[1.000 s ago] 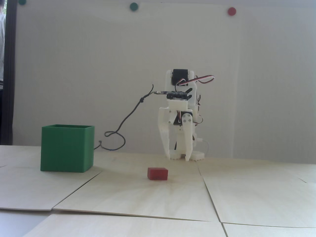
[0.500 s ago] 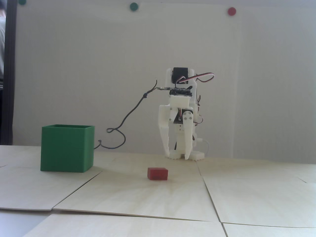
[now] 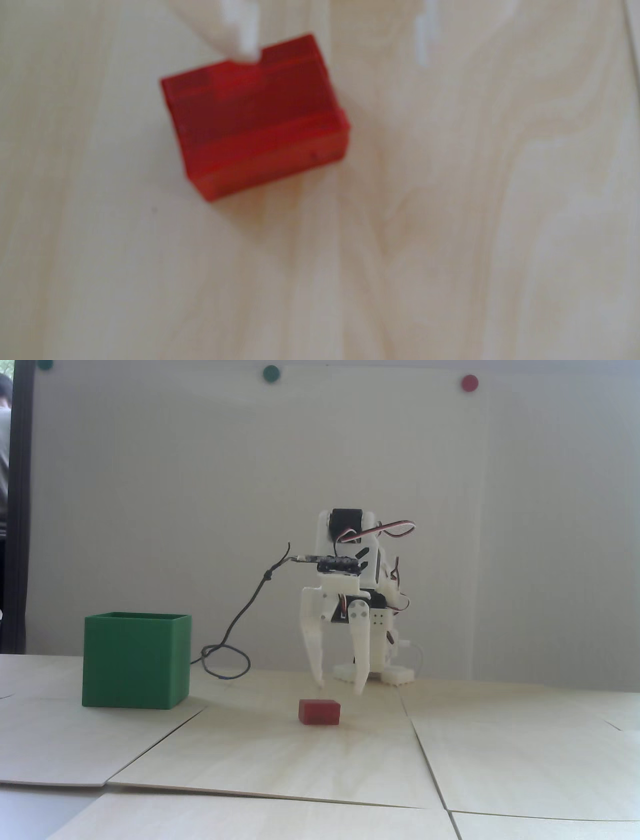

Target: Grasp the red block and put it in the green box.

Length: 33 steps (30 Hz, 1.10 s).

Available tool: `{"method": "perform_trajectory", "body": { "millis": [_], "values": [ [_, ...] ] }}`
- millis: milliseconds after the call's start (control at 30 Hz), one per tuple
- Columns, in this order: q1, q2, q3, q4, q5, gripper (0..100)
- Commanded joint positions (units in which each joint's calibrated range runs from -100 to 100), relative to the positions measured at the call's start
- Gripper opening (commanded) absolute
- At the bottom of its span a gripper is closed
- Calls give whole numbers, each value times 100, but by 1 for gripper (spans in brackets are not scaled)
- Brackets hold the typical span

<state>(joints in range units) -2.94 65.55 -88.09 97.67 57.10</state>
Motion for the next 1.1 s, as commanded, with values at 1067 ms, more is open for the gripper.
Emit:
{"method": "perform_trajectory", "body": {
  "millis": [1067],
  "values": [
    [226,-195,-445,165,589,16]
  ]
}}
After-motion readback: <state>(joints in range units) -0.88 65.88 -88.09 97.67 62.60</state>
